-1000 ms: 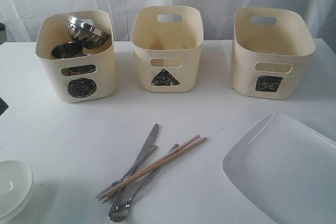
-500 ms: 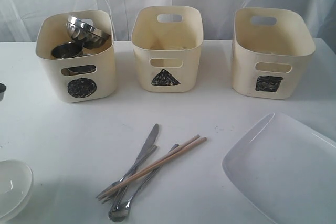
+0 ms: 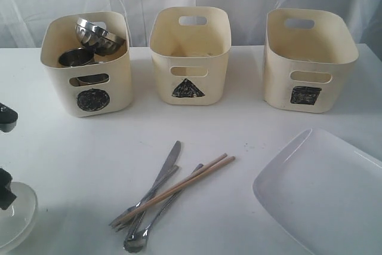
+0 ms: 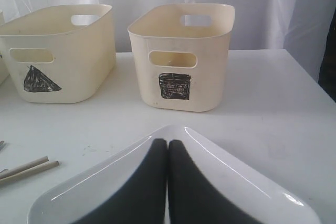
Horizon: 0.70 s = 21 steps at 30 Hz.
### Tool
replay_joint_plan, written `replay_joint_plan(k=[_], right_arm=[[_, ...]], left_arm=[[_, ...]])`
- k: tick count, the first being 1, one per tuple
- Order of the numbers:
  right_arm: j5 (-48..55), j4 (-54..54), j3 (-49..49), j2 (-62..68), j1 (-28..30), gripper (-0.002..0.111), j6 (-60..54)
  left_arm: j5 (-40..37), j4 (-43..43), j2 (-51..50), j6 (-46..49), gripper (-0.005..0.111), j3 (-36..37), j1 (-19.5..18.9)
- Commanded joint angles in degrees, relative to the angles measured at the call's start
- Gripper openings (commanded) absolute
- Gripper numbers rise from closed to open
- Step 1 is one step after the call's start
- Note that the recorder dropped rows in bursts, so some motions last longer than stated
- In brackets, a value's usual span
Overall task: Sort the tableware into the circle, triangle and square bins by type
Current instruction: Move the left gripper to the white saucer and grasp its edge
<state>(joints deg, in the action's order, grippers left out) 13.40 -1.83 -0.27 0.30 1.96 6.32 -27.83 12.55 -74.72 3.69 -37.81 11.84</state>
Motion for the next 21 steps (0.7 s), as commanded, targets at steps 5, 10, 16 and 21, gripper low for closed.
replay_joint_plan(k=[5,10,16,21], right_arm=[[-0.18,-0.33,0.27,-0.30,-0.27,0.000,-0.04],[-0.18,-0.33,0.27,-0.30,-0.27,0.000,-0.04],[-0.18,-0.33,0.27,-0.30,-0.27,0.000,-0.04],[-0.18,-0.33,0.27,-0.30,-0.27,0.000,-0.04]], left_arm=[[6.59,2.66,-0.33,-0.96,0.070,1.78,0.13],[10.17,2.54,-3.65,-1.60,0.070,1.87,0.13],[9.40,2.54,-7.89,-1.85,0.070,1.87,0.13],[9.25,2.31,-9.25,-2.47,0.069,1.87,0.13]])
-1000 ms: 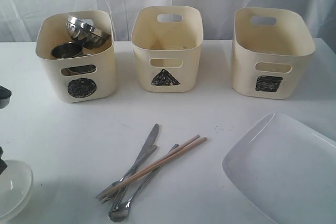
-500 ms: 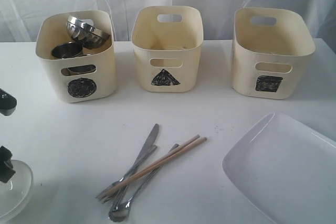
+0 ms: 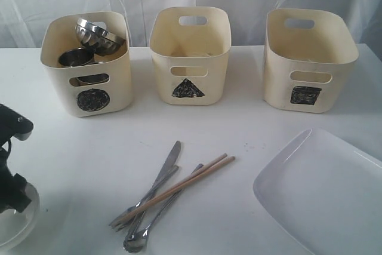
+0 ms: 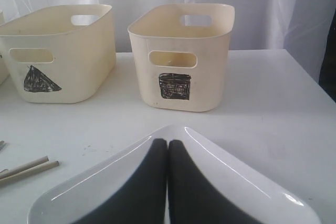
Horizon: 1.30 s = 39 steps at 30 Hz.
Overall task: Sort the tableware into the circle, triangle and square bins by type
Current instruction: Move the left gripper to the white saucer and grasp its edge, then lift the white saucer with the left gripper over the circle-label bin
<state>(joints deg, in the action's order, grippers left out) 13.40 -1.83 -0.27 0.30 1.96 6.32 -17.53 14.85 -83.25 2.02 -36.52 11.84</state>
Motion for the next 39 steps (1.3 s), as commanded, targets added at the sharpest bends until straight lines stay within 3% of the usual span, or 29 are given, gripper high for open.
replay_joint_plan(k=[1,4,14,28,39], right_arm=[[-0.18,-0.33,0.27,-0.30,-0.27,0.000,-0.04],[-0.18,-0.33,0.27,-0.30,-0.27,0.000,-0.04],[-0.18,-0.33,0.27,-0.30,-0.27,0.000,-0.04],[-0.18,-0.19,0.27,-0.30,-0.27,0.000,-0.04],[-0.18,-0.19,0.27,-0.30,-0.27,0.000,-0.04]], left_arm=[[-1.06,-0.09,-0.84,-0.80,0.067,0.58,0.13],[-1.06,-0.40,-0.94,-0.80,0.057,0.58,0.13],[-1.06,-0.40,-1.12,-0.80,0.001,0.58,0.13],[-0.93,-2.81,0.13,-5.39,0.000,0.47,0.13],[-1.34,-2.82,13.08,-5.51,0.000,-4.27,0.13]])
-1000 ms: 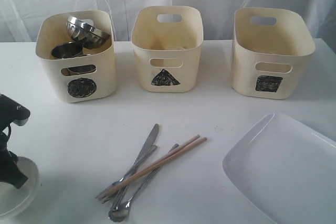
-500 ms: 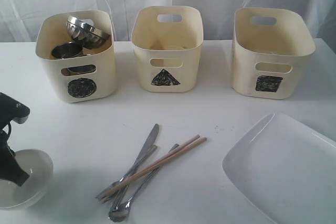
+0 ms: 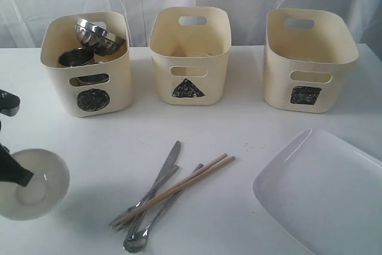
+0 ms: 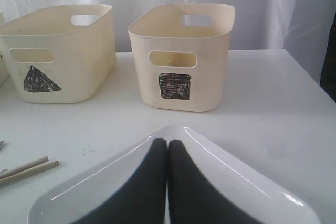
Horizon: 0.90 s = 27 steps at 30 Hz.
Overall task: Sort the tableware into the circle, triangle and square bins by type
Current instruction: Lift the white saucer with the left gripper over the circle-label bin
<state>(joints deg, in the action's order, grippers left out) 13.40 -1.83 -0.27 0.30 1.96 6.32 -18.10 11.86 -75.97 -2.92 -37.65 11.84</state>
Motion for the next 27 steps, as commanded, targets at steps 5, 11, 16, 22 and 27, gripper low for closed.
replay_joint_plan(k=[5,11,16,22,27], right_arm=[[-0.18,-0.19,0.27,-0.30,-0.27,0.000,-0.04],[-0.18,-0.21,0.27,-0.30,-0.27,0.000,-0.04],[-0.18,-0.21,0.27,-0.30,-0.27,0.000,-0.04],[-0.18,-0.21,0.27,-0.30,-0.27,0.000,-0.04],[-0.18,-0.08,0.27,-0.30,-0.27,0.000,-0.04]], left_arm=[[6.67,0.17,13.33,-3.73,0.000,-9.31,0.13],[43.38,0.17,10.44,-3.35,0.000,-10.05,0.13],[65.55,-16.75,-6.56,17.81,0.000,-15.34,0.13],[51.91,-29.04,-20.90,19.11,0.000,-28.61,-0.38],[43.61,-28.15,-24.62,16.09,0.000,-31.82,-0.25]])
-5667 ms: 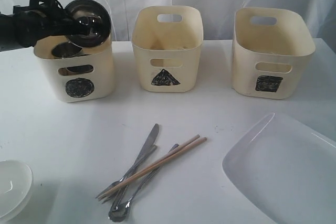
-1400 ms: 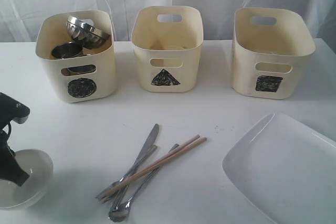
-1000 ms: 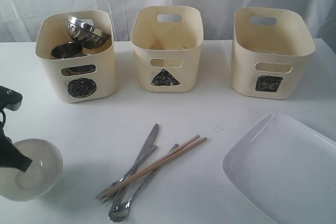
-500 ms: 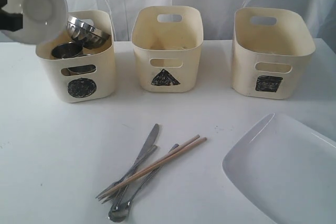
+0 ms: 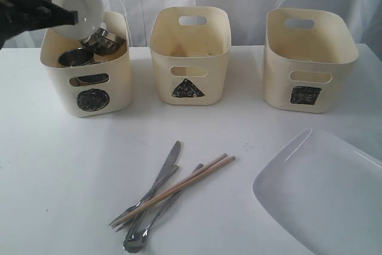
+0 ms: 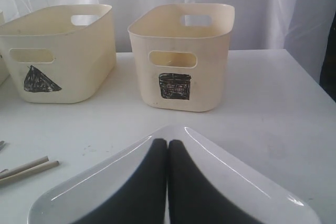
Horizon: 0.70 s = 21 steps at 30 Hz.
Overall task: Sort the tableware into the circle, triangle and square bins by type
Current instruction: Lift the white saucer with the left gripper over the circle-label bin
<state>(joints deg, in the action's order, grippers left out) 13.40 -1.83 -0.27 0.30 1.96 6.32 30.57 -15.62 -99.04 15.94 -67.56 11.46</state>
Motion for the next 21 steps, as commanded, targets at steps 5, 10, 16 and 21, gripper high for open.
replay_joint_plan(k=[5,10,16,21], right_arm=[[-0.18,-0.08,0.27,-0.30,-0.27,0.000,-0.04],[-0.18,-0.08,0.27,-0.30,-0.27,0.000,-0.04],[-0.18,-0.08,0.27,-0.30,-0.27,0.000,-0.04],[-0.18,-0.17,0.27,-0.30,-0.27,0.000,-0.04]], left_arm=[[-6.27,-0.67,-1.55,-4.37,0.000,-1.91,0.13],[-10.53,-0.27,-1.55,-4.12,0.000,-1.91,0.13],[-11.02,-0.04,-1.55,-3.45,0.000,-1.91,0.13],[-10.33,0.64,-1.55,-3.58,0.020,-1.91,0.13]])
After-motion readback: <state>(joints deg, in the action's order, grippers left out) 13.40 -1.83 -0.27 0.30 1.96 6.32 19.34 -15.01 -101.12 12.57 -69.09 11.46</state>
